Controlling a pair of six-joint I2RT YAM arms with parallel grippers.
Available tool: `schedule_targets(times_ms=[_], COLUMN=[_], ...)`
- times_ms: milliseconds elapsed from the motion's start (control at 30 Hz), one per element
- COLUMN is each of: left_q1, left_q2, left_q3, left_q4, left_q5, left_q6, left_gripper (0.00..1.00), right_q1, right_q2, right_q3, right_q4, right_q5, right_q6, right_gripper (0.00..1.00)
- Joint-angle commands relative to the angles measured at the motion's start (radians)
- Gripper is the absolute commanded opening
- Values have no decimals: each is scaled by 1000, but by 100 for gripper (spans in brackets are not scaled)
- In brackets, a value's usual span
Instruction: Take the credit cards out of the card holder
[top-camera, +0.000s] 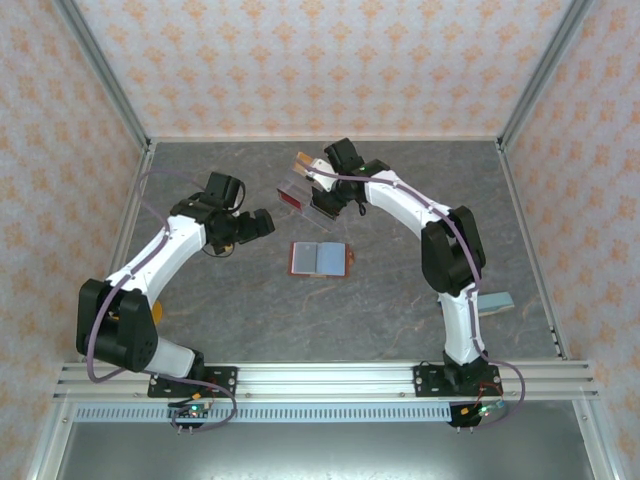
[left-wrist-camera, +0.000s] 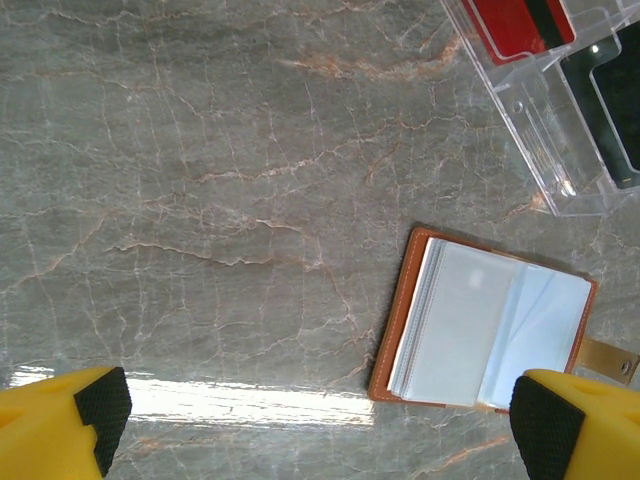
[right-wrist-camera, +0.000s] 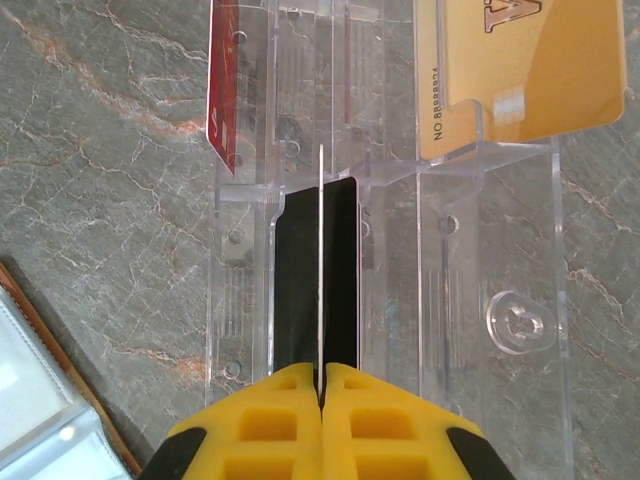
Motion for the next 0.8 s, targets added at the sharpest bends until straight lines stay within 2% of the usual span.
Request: schedule_targets(times_ms=[0, 133, 600, 767], left_q1=[8, 7, 7, 7], left_q2=[20, 26, 59, 76], left_q3=[16, 6, 32, 53], left_q4=[10, 21, 21, 4], left_q5=[25, 36, 49, 44], left_q6=[-4, -3, 12, 12], left_gripper=[100, 100, 100, 100], right_q1=[-5, -6, -7, -7], right_q2=[17, 27, 34, 0], right_q3=[-6, -9, 44, 50], right_q4=[-3, 1, -26, -23], right_q5=[32, 23, 31, 29], right_q6=[-20, -18, 38, 75], right_gripper=[0, 0, 18, 20])
